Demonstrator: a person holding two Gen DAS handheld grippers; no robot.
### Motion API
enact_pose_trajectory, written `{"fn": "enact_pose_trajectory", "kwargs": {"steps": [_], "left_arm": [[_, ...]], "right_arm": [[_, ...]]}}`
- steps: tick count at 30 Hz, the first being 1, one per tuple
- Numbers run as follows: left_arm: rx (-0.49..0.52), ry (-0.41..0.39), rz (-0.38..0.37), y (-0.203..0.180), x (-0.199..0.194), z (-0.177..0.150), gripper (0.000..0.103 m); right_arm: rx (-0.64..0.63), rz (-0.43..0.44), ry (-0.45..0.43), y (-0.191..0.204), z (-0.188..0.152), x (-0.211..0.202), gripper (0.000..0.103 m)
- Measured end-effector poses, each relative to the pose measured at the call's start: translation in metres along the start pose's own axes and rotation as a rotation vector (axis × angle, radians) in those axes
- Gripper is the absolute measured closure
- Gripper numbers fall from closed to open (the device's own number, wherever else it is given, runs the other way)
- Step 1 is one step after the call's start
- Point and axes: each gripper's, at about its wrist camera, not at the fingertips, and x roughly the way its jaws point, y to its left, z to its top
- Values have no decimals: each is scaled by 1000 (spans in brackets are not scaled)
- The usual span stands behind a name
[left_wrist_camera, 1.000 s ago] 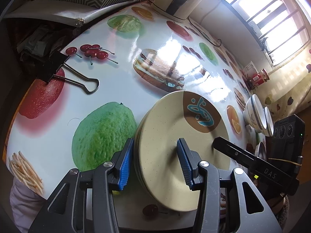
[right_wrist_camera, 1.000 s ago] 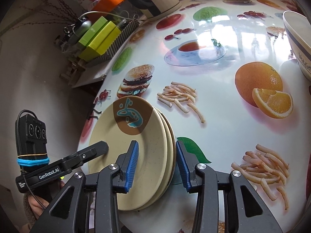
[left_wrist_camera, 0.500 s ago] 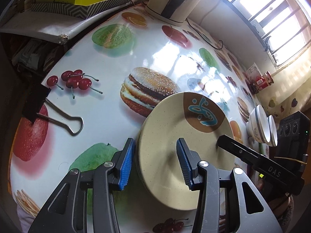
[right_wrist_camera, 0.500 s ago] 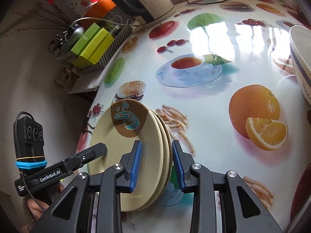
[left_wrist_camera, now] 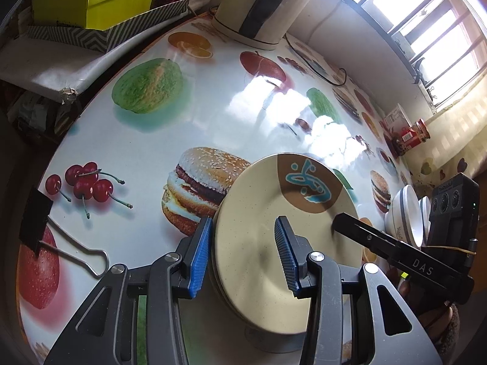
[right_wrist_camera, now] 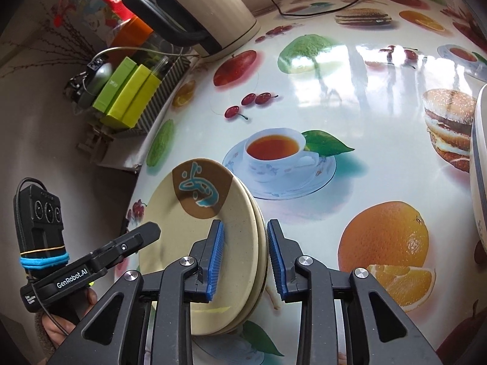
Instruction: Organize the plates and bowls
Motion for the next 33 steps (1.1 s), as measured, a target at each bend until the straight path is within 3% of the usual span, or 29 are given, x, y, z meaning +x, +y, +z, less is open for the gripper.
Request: {"fn": "enact_pose_trajectory", "kwargs": {"steps": [14,25,29,33], "left_arm": [[47,-2,12,-16,14,15,60],[108,-40,130,-22,12,12,60],[139,-98,197,-26,-3,9,60],[164,-153,226,-34,-22,4,60]], "right_arm": [[11,-30,-29,-8,31,4,74],[-6,-58,-49,-11,34,5,71],[-14,-79,-59,-9,33,3,70],[-8,-101,-94,-9,30,-7,60]]}}
